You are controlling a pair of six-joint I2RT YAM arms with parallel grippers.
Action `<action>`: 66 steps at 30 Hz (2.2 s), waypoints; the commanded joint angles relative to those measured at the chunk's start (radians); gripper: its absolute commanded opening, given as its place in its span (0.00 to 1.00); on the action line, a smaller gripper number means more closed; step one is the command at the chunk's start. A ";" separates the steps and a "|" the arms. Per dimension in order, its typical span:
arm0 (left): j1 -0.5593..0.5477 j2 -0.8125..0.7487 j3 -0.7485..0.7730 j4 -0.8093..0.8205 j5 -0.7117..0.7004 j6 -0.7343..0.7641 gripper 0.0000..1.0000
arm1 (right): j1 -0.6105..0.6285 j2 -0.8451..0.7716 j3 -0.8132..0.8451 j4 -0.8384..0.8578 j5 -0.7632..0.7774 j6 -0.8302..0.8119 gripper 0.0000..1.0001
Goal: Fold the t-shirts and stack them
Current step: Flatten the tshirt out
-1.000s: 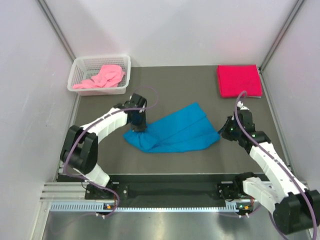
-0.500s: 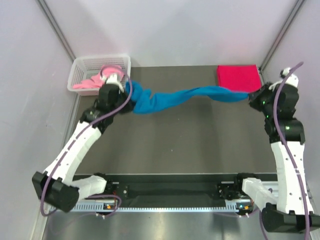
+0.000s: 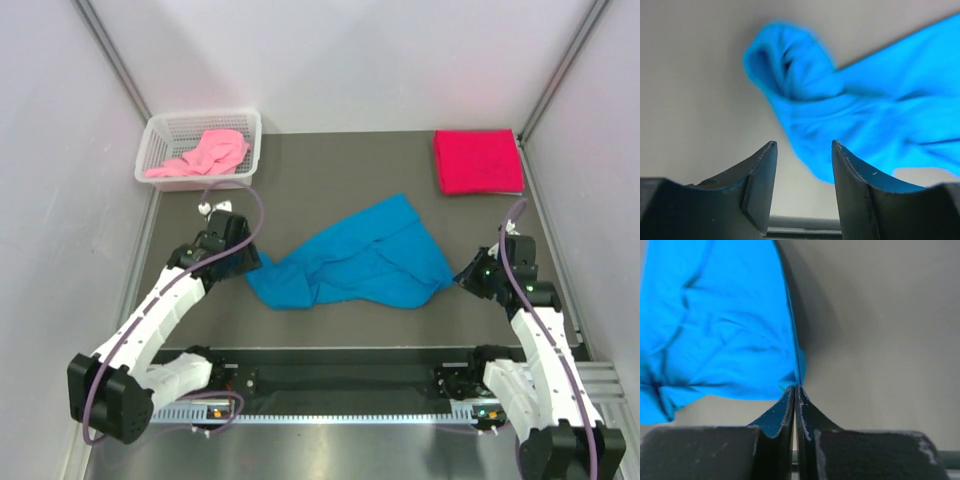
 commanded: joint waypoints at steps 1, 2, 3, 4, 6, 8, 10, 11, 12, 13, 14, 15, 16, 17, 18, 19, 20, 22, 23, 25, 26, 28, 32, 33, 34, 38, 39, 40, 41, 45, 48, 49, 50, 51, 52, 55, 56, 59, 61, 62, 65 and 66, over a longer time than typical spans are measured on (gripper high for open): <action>-0.010 0.029 0.144 0.045 0.013 0.077 0.53 | -0.008 -0.068 0.024 0.065 -0.041 0.020 0.00; -0.021 0.057 0.159 0.044 0.035 0.079 0.53 | -0.008 -0.075 0.025 0.068 -0.046 0.023 0.00; -0.030 0.116 0.172 0.039 0.053 0.081 0.53 | -0.008 -0.077 0.025 0.072 -0.049 0.026 0.00; -0.039 0.144 0.194 0.037 0.067 0.072 0.53 | -0.008 -0.077 0.024 0.081 -0.055 0.026 0.00; -0.085 0.218 0.213 0.036 0.108 0.056 0.53 | -0.008 -0.069 0.022 0.091 -0.072 0.032 0.00; -0.143 0.259 0.227 0.056 0.156 0.036 0.57 | -0.008 -0.057 0.018 0.109 -0.089 0.036 0.00; -0.186 0.322 0.233 0.067 0.158 0.012 0.59 | -0.008 -0.051 0.015 0.124 -0.094 0.036 0.00; -0.231 0.344 0.231 0.067 0.145 0.004 0.60 | -0.008 -0.043 0.010 0.129 -0.095 0.036 0.00; -0.246 0.388 0.230 0.067 0.126 -0.008 0.60 | -0.008 -0.039 0.007 0.137 -0.097 0.040 0.00; -0.259 0.413 0.225 0.067 0.125 -0.028 0.60 | -0.008 -0.036 0.002 0.155 -0.098 0.045 0.00; -0.272 0.434 0.221 0.079 0.124 -0.036 0.61 | -0.008 -0.023 -0.004 0.167 -0.106 0.048 0.00; -0.279 0.474 0.216 0.091 0.122 -0.040 0.61 | -0.008 -0.019 -0.005 0.177 -0.109 0.054 0.00; -0.280 0.494 0.212 0.100 0.113 -0.043 0.61 | -0.008 -0.008 -0.007 0.195 -0.113 0.055 0.00; -0.280 0.513 0.216 0.103 0.103 -0.043 0.58 | -0.008 0.006 -0.005 0.201 -0.118 0.057 0.00; -0.280 0.546 0.230 0.091 0.089 -0.040 0.51 | -0.008 0.013 -0.004 0.206 -0.121 0.057 0.00; -0.280 0.560 0.277 0.070 0.060 -0.027 0.42 | -0.008 0.023 0.001 0.210 -0.123 0.056 0.00; -0.280 0.569 0.309 0.041 0.037 -0.019 0.30 | -0.008 0.035 0.014 0.210 -0.114 0.052 0.00; -0.279 0.563 0.409 -0.022 -0.061 0.008 0.10 | -0.008 0.050 0.031 0.241 -0.097 0.072 0.00; -0.276 0.559 0.446 -0.024 -0.097 0.024 0.06 | -0.008 0.078 0.048 0.273 -0.077 0.086 0.00; -0.263 0.566 0.592 -0.015 -0.147 0.080 0.00 | -0.010 0.131 0.077 0.374 -0.048 0.158 0.00; -0.237 0.582 0.665 -0.027 -0.146 0.096 0.00 | -0.013 0.218 0.149 0.393 -0.052 0.189 0.00; -0.208 0.654 0.929 -0.099 -0.134 0.128 0.00 | -0.014 0.306 0.334 0.393 -0.067 0.194 0.00; -0.200 0.752 1.405 -0.222 -0.128 0.167 0.00 | -0.026 0.437 0.652 0.300 -0.002 0.131 0.00; -0.199 0.744 1.406 -0.222 -0.131 0.167 0.00 | -0.042 0.452 0.715 0.299 0.000 0.123 0.00; -0.197 0.728 1.443 -0.211 -0.132 0.164 0.00 | -0.060 0.466 0.772 0.229 -0.014 0.118 0.00; -0.191 0.538 1.219 -0.110 -0.149 0.136 0.00 | -0.132 0.414 0.900 0.117 -0.042 0.060 0.00; -0.190 0.440 1.143 -0.092 -0.170 0.131 0.00 | -0.138 0.394 0.892 0.073 -0.037 0.046 0.00; -0.185 0.391 0.986 -0.072 -0.180 0.110 0.00 | -0.145 0.371 0.875 0.056 -0.040 0.036 0.00; -0.184 0.294 0.903 -0.043 -0.183 0.098 0.00 | -0.155 0.321 0.816 0.042 -0.057 0.019 0.00; -0.177 0.099 0.505 0.002 -0.146 0.024 0.00 | -0.161 0.176 0.578 -0.029 -0.092 -0.023 0.00; -0.176 -0.002 0.193 -0.018 -0.184 -0.048 0.00 | -0.163 0.058 0.351 -0.055 -0.126 -0.024 0.00; -0.174 -0.021 0.141 -0.019 -0.198 -0.083 0.00 | -0.162 0.026 0.238 -0.055 -0.136 -0.021 0.00; -0.174 -0.048 0.095 -0.021 -0.216 -0.103 0.00 | -0.161 -0.024 0.188 -0.055 -0.138 -0.018 0.00; -0.174 -0.056 0.022 -0.013 -0.215 -0.123 0.04 | -0.163 -0.046 0.144 -0.060 -0.135 -0.012 0.00; -0.170 -0.062 -0.008 -0.004 -0.201 -0.144 0.14 | -0.162 -0.065 0.101 -0.060 -0.140 -0.006 0.00; -0.157 -0.037 -0.028 -0.001 -0.129 -0.108 0.34 | -0.161 -0.118 -0.031 -0.057 -0.181 0.009 0.00; -0.157 -0.003 -0.008 -0.015 -0.120 -0.074 0.38 | -0.161 -0.134 -0.041 -0.061 -0.186 0.009 0.00; -0.159 0.112 0.163 -0.094 -0.126 0.070 0.41 | -0.161 -0.152 -0.039 -0.084 -0.176 -0.003 0.00; -0.162 0.175 0.237 -0.142 -0.114 0.130 0.41 | -0.161 -0.155 -0.032 -0.083 -0.172 -0.010 0.00; -0.168 0.225 0.262 -0.136 -0.099 0.147 0.39 | -0.161 -0.157 -0.032 -0.081 -0.172 -0.014 0.00; -0.190 0.270 0.285 -0.050 0.033 0.211 0.38 | -0.160 -0.157 -0.038 -0.057 -0.192 -0.004 0.00; -0.190 0.279 0.270 0.024 0.061 0.219 0.39 | -0.161 -0.160 -0.041 -0.041 -0.198 0.003 0.00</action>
